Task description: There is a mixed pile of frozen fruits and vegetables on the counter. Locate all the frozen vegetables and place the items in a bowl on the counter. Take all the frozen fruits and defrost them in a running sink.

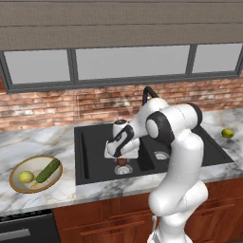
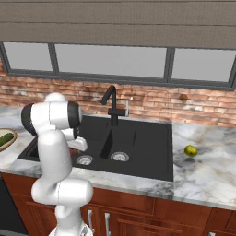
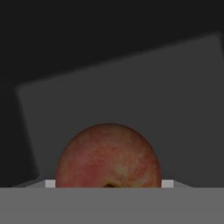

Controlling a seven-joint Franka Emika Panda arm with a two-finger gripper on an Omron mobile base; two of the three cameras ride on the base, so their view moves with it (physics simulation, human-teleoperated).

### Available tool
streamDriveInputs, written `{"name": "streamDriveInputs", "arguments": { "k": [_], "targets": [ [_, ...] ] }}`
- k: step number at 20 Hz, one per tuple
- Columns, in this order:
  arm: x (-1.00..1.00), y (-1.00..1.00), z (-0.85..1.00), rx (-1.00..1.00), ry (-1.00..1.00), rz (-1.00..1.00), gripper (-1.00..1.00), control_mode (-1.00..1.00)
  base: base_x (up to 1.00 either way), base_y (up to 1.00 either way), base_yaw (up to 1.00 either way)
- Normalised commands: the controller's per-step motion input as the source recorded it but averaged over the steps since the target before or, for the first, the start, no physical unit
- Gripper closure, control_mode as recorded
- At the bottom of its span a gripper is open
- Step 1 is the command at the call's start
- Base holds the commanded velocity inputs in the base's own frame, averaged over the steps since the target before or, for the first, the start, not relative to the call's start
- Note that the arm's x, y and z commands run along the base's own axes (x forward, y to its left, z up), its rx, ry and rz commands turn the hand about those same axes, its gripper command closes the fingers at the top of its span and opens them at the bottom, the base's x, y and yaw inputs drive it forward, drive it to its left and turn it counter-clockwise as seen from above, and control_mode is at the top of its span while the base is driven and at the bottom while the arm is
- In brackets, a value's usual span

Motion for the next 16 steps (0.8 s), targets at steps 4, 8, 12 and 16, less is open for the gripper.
{"name": "streamDriveInputs", "arguments": {
  "k": [4, 8, 12, 16],
  "targets": [
    [0.30, 0.00, -0.49, 0.00, 0.00, 0.06, 1.00, -1.00, 0.00, 0.00, 0.00],
    [0.37, 0.00, -0.53, 0.00, 0.00, 0.06, 1.00, -1.00, 0.00, 0.00, 0.00],
    [0.47, 0.06, -0.46, 0.00, 0.00, 0.05, 1.00, -1.00, 0.00, 0.00, 0.00],
    [0.55, 0.15, -0.39, 0.00, 0.00, 0.03, 1.00, -1.00, 0.00, 0.00, 0.00]
  ]
}}
